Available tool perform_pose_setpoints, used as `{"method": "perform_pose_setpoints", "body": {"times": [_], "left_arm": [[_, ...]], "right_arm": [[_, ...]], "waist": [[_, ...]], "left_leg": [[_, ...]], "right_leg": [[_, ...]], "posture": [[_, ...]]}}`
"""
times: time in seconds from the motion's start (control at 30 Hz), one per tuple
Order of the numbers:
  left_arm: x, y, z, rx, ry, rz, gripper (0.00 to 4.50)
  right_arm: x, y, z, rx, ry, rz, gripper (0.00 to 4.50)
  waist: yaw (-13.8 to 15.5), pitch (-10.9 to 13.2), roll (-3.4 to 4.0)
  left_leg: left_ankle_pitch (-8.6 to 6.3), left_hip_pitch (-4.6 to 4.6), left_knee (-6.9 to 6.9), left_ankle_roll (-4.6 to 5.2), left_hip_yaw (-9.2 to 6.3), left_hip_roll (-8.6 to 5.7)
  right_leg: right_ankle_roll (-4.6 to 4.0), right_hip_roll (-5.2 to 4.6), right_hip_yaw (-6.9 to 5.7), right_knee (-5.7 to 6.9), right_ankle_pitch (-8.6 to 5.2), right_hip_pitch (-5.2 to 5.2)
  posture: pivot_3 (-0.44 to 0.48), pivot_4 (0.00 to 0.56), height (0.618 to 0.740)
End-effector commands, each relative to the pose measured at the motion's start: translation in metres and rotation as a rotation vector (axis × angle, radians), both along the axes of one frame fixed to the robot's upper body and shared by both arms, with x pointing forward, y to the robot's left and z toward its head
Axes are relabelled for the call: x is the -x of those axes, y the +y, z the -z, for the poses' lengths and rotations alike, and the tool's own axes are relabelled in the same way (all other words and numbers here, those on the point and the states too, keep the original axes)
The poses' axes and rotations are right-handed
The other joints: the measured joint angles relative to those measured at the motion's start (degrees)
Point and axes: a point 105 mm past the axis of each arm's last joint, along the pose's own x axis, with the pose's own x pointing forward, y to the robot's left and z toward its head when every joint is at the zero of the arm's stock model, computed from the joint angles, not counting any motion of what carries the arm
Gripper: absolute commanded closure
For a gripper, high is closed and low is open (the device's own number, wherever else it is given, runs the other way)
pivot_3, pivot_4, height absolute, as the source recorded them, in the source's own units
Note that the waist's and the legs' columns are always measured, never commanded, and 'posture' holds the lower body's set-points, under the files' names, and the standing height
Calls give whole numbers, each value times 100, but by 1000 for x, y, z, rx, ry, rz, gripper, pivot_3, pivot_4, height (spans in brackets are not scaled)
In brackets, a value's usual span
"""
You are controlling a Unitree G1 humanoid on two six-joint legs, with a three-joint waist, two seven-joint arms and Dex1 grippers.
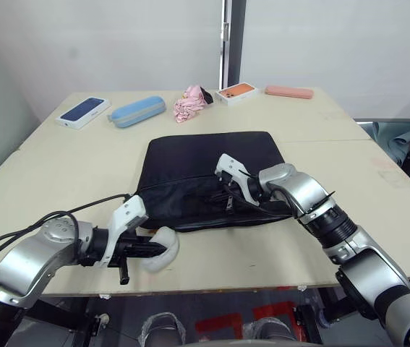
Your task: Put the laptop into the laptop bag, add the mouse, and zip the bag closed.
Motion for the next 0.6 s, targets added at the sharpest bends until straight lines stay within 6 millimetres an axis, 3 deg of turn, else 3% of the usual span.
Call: {"method": "perform_pose_setpoints", "body": {"times": [0.03,0.17,0.6], "left_arm": [[0,-17,-1,-24,-55,99,4433],[-17,-29,-4,-15,-114,114,4433],[-28,-72,2,67,-122,295,4433]], "right_arm": [[-2,-11,18,83,41,51,4500],[-3,-11,18,84,41,51,4500],[-3,-11,15,87,42,48,4500]], "waist": [[0,-6,0],[7,-10,0],[44,-31,1]], "left_leg": [[0,0,2,0,1,0],[0,0,14,0,0,-1],[1,2,22,0,-2,-1]], "right_leg": [[0,0,1,0,0,1],[0,-2,2,2,0,7],[-1,-3,2,8,1,11]], "posture": [[0,150,740],[0,150,740],[0,150,740]]}}
